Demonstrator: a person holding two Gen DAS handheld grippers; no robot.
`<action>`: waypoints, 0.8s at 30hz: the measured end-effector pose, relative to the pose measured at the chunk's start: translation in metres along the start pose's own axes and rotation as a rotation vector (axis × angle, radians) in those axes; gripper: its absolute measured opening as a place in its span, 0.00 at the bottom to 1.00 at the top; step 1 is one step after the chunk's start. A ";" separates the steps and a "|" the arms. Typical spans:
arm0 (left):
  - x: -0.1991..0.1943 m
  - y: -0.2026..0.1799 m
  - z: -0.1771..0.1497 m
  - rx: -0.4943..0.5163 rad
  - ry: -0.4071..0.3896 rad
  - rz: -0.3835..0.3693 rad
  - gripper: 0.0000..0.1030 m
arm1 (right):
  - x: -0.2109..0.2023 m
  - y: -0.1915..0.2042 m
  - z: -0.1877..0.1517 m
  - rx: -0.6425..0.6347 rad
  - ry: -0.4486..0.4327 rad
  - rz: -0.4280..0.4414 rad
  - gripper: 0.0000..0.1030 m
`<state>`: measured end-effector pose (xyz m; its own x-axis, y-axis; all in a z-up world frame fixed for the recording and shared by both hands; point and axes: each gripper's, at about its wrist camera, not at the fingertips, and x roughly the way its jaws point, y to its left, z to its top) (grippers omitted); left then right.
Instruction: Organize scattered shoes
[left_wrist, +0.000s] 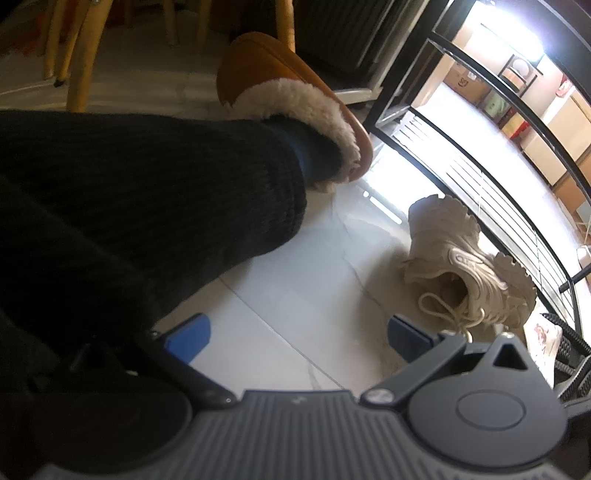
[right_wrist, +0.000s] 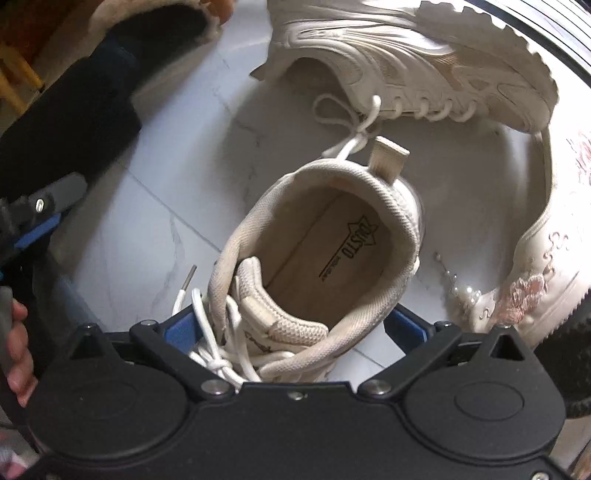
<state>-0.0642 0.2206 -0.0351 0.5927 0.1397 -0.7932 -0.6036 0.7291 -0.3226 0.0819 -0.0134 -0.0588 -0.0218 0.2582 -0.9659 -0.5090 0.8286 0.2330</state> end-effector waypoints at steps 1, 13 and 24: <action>0.001 0.000 0.000 -0.001 0.003 0.000 0.99 | 0.003 -0.006 -0.004 0.120 -0.016 0.033 1.00; 0.002 -0.001 0.000 0.003 0.002 0.002 0.99 | -0.043 -0.010 -0.029 0.308 -0.168 -0.010 1.00; 0.002 -0.003 -0.002 0.012 0.002 0.004 0.99 | -0.011 0.024 -0.044 0.205 -0.154 0.024 1.00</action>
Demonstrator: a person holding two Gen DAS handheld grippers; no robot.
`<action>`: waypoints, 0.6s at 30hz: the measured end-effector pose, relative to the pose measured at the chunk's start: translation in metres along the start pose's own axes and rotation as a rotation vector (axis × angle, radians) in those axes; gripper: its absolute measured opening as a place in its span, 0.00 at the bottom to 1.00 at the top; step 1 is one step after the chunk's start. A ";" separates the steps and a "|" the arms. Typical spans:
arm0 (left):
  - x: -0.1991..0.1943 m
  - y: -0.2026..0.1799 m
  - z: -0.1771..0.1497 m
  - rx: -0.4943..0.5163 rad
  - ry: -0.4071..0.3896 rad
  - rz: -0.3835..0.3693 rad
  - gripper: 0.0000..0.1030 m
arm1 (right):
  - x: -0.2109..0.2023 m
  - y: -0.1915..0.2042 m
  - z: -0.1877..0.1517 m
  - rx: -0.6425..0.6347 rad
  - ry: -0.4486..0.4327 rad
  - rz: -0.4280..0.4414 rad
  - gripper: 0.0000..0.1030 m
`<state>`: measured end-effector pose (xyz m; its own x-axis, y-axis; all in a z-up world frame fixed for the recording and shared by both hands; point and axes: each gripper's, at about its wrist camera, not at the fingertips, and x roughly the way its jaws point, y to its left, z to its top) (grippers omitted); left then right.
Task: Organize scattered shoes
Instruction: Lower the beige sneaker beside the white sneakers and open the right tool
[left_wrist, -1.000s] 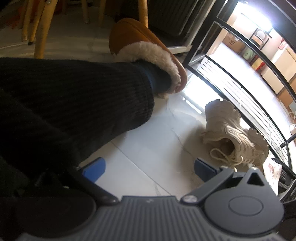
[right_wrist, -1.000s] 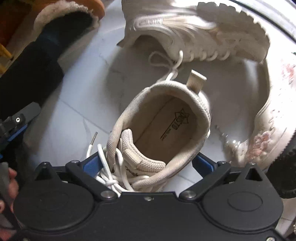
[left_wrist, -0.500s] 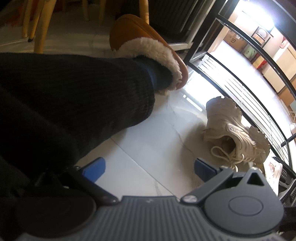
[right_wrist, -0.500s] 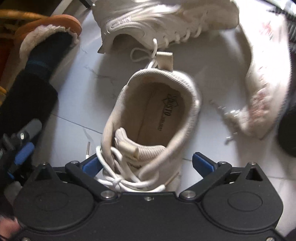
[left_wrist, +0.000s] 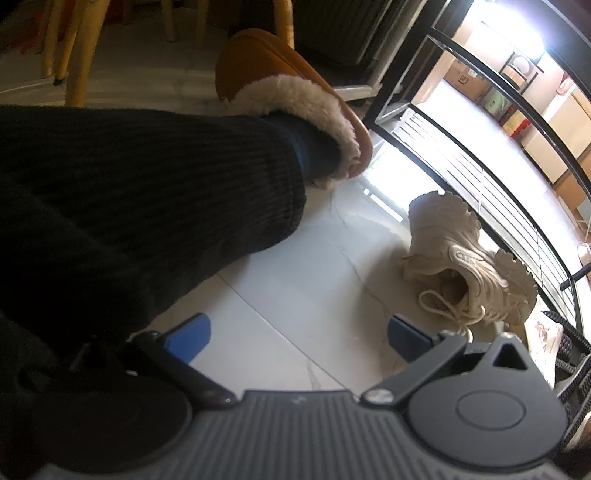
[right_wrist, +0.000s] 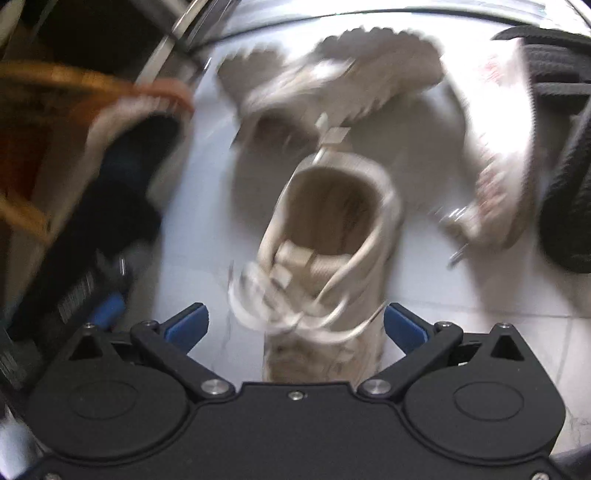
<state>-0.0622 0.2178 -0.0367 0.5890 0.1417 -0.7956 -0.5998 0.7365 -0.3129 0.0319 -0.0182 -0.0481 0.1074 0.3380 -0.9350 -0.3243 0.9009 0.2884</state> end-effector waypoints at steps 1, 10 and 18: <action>0.000 0.000 0.000 0.004 0.000 0.001 0.99 | 0.009 0.003 -0.001 -0.008 -0.004 -0.032 1.00; 0.002 0.003 0.000 -0.008 0.005 0.012 0.99 | 0.049 -0.006 0.016 0.086 -0.107 -0.135 0.89; 0.003 0.003 0.000 -0.006 0.008 0.013 0.99 | 0.052 -0.018 0.024 0.089 -0.140 -0.143 0.87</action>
<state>-0.0619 0.2203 -0.0402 0.5769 0.1454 -0.8038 -0.6105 0.7305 -0.3060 0.0662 -0.0097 -0.0971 0.2779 0.2336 -0.9318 -0.2131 0.9608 0.1774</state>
